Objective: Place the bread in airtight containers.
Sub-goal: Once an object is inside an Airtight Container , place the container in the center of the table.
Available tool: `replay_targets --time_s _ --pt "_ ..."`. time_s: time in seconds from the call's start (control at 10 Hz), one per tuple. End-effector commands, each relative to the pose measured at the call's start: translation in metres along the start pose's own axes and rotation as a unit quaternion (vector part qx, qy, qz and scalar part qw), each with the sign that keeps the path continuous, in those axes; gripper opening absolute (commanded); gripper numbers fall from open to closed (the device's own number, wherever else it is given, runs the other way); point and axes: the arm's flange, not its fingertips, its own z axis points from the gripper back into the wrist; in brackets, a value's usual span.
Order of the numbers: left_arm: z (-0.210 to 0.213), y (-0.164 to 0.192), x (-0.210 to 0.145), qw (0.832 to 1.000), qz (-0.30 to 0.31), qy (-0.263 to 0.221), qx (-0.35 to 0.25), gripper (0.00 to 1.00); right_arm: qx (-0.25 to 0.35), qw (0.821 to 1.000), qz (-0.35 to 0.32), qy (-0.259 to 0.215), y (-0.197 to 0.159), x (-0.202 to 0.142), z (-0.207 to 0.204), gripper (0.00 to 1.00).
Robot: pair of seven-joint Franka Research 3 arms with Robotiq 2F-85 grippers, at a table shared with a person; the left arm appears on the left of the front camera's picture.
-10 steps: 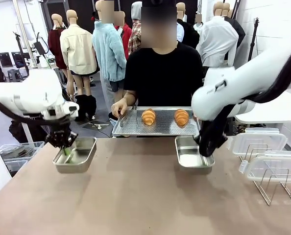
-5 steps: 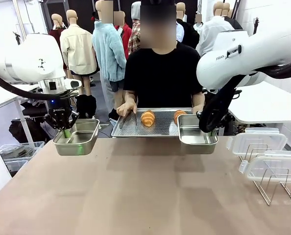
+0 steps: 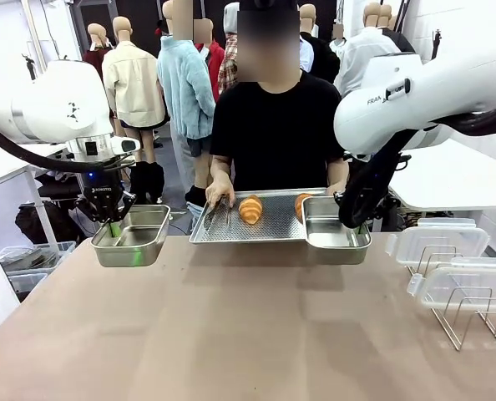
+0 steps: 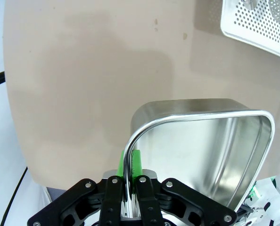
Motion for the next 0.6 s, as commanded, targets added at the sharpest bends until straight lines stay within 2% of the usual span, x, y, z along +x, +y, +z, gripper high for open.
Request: replay_targets --time_s 0.0,0.5 --pt "0.0038 0.0018 -0.0031 1.0 -0.003 -0.004 0.0 0.0 0.001 1.0 0.002 -0.011 -0.0004 -0.0013 -0.0021 0.0" --pt "0.0038 0.0018 -0.0031 1.0 -0.003 -0.004 0.0 0.0 0.001 1.0 0.002 -0.011 -0.0004 -0.0013 -0.0021 0.0"
